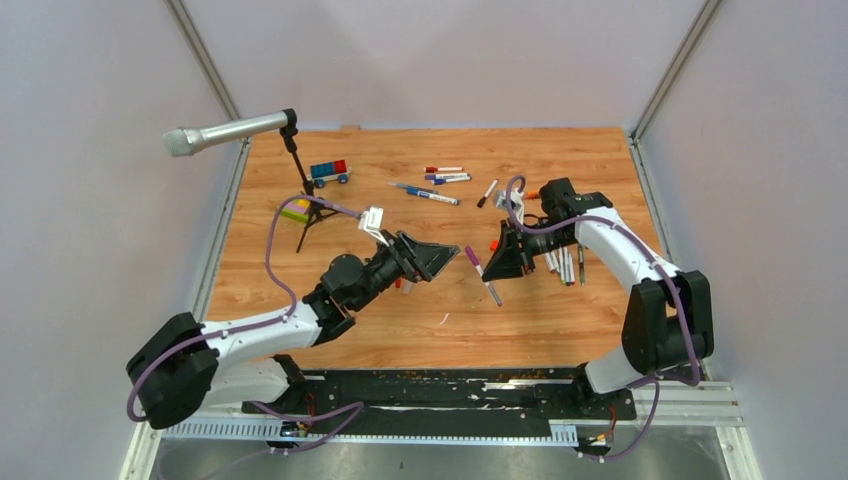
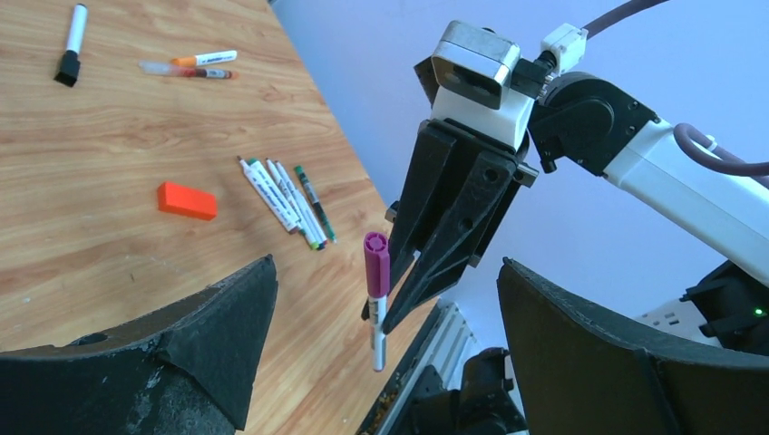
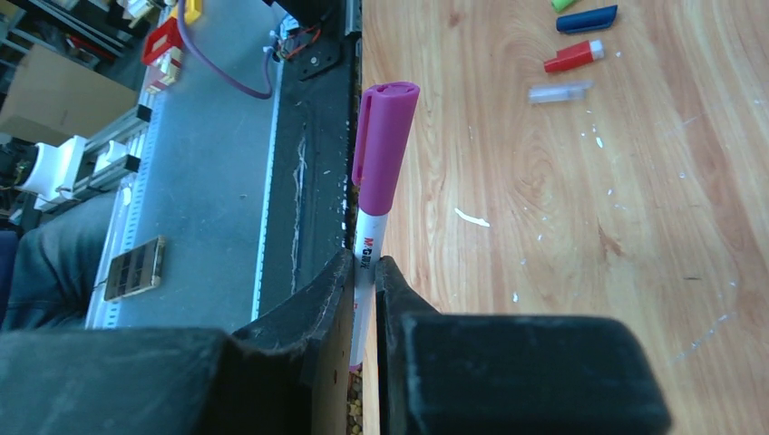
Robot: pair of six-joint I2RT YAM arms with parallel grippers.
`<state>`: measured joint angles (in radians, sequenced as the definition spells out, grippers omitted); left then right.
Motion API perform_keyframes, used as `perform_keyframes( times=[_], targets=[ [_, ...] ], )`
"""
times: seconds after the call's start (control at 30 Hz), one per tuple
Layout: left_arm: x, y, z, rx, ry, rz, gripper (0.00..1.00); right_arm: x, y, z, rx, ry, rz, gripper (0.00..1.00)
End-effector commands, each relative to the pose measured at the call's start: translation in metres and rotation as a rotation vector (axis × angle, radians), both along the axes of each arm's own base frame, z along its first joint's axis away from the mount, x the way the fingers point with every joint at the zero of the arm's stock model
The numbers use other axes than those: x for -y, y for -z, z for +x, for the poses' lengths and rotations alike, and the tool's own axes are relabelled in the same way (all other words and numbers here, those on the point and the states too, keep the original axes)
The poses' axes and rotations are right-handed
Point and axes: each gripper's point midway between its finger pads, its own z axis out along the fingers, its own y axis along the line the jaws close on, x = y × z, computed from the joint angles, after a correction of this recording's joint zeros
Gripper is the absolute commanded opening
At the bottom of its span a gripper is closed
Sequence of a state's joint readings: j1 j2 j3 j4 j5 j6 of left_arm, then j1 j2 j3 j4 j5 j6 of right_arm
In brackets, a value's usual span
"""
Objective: Open the pen caps
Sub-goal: Pick up the pen from the center of the board, then open the pen cap from the pen.
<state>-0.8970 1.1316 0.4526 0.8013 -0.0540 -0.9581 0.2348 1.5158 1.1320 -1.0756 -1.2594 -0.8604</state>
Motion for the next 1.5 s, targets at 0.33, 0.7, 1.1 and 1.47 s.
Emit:
perform_keyframes(
  times=[0.33,0.7,1.1,1.47],
  targets=[
    [0.054,0.000,0.009,-0.064,0.064,0.024,0.81,-0.009,-0.011,0.004,-0.010,-0.020,0.129,0.00],
    [0.062,0.030,0.017,-0.164,-0.001,0.118,0.07,-0.009,-0.002,0.007,-0.012,-0.004,0.095,0.00],
    [0.058,0.006,0.009,-0.047,0.027,0.034,0.00,-0.019,-0.003,-0.002,-0.064,-0.006,0.113,0.51],
    [0.055,-0.002,0.011,0.027,0.004,0.043,0.00,-0.029,-0.004,-0.002,-0.163,-0.017,0.138,0.00]
  ],
)
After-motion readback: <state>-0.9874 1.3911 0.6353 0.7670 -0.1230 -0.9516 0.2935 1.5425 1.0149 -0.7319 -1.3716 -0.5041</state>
